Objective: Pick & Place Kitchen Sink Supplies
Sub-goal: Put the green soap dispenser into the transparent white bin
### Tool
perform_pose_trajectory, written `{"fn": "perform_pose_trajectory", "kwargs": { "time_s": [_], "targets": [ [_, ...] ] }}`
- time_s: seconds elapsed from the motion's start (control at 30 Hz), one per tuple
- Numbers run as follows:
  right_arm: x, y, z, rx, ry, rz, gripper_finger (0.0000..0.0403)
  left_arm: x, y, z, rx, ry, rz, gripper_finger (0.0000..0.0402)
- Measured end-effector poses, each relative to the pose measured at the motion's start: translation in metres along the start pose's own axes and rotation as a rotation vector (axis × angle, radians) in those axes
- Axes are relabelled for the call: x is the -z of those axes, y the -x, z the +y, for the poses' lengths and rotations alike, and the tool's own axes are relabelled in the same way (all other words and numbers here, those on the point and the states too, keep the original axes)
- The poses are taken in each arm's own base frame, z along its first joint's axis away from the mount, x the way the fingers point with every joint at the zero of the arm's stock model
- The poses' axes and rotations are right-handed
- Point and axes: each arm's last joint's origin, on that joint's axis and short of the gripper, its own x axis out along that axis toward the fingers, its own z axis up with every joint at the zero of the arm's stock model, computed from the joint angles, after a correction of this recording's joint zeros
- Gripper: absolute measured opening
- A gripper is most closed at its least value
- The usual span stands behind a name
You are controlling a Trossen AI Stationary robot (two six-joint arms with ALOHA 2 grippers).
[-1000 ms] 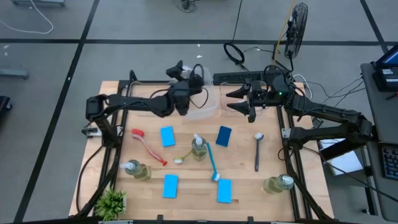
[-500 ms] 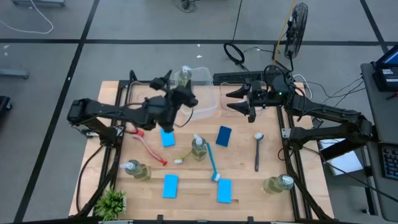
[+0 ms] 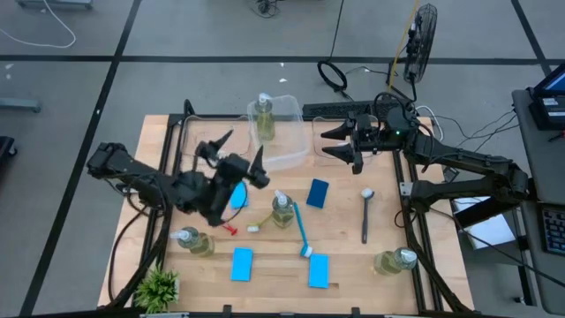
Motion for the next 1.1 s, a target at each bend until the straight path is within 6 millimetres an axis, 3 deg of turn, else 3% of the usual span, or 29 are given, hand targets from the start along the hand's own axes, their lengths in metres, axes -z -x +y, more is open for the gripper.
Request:
{"fn": "perform_pose_trajectory", "kwargs": {
  "time_s": [0.27, 0.63, 1.1],
  "targets": [
    [0.0, 0.0, 0.0, 0.0, 0.0, 0.0, 0.0222, -0.011, 0.044, 0.018, 0.139, 0.099, -0.046, 0.0399],
    [0.0, 0.0, 0.0, 0.002, 0.0, 0.0, 0.0222, -0.022, 0.092, 0.07, 0.343, 0.256, -0.084, 0.0399],
    [0.0, 0.0, 0.0, 0.003, 0.0, 0.0, 0.0222, -0.016, 0.145, 0.097, 0.565, 0.189, -0.158, 0.0399]
  ]
}}
